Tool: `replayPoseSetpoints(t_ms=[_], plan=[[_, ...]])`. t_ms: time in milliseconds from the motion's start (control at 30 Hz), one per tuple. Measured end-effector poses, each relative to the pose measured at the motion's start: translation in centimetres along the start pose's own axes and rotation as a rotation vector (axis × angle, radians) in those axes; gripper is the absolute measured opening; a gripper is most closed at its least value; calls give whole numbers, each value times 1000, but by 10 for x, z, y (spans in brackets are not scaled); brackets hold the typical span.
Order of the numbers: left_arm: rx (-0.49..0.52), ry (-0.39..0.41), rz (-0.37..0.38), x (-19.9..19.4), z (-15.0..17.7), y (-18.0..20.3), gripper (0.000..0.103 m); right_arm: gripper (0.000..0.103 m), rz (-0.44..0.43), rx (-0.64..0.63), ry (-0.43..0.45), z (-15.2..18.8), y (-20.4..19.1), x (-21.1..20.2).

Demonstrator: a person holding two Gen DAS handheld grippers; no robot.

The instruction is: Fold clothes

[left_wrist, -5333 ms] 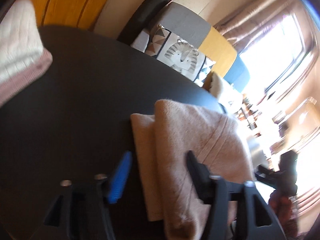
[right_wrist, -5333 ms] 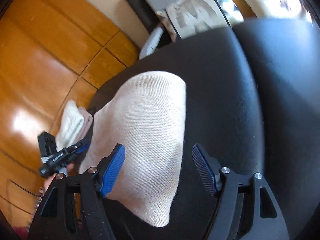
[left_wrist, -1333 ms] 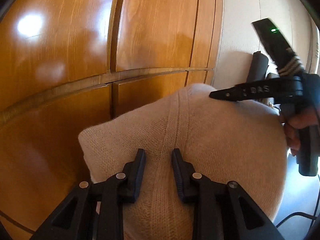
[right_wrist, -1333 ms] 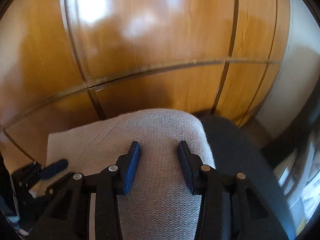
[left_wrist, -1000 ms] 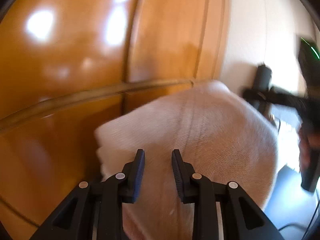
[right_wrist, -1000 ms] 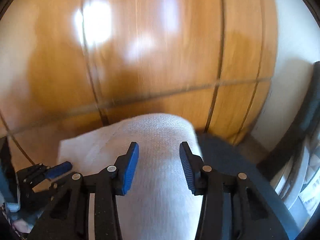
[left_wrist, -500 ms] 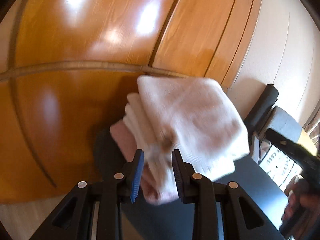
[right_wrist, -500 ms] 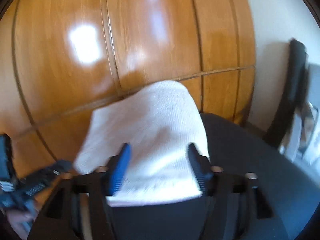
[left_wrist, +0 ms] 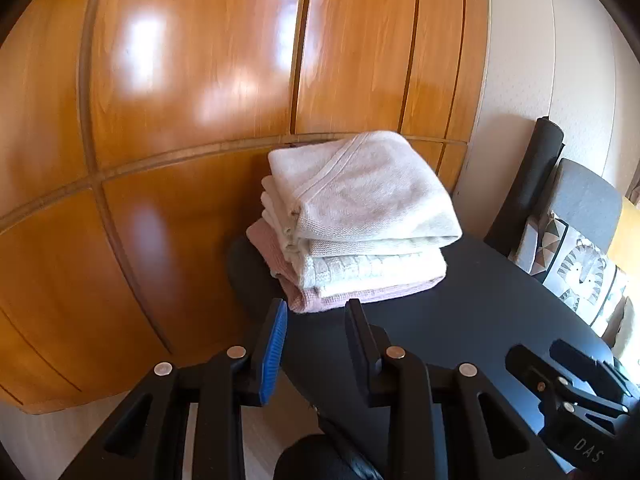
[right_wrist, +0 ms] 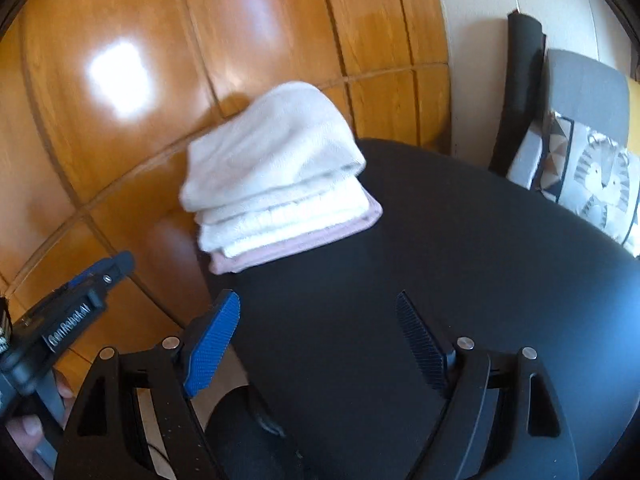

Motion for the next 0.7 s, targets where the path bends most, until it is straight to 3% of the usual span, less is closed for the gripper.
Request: replayPoseSetpoints(t_ms=[167,333,567,700], plan=[[-31,37,-35,-26,-7,-5,31,83,47,-82,74,-1,-17,-30],[-11,93,-82,-39,-17,-12,33,83,81,-82,65,2,-23,-32],[-56,-18,-64,-20,-7,-19,33,84,99,-85,26,0,-33,-17],[-56,-32,-83,-14,-8,-24,33,83,100,-105,38,-6,-42,-13]])
Point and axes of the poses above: each gripper's, at about its wrist camera, not at the fingertips, and x roughly the way its jaws point, y to its right, z to its underside, the point moved 10 cm from there along x, roughly the way its jaws point, and after that the axes turned 3 degrees about -y, right-handed, at the moved point
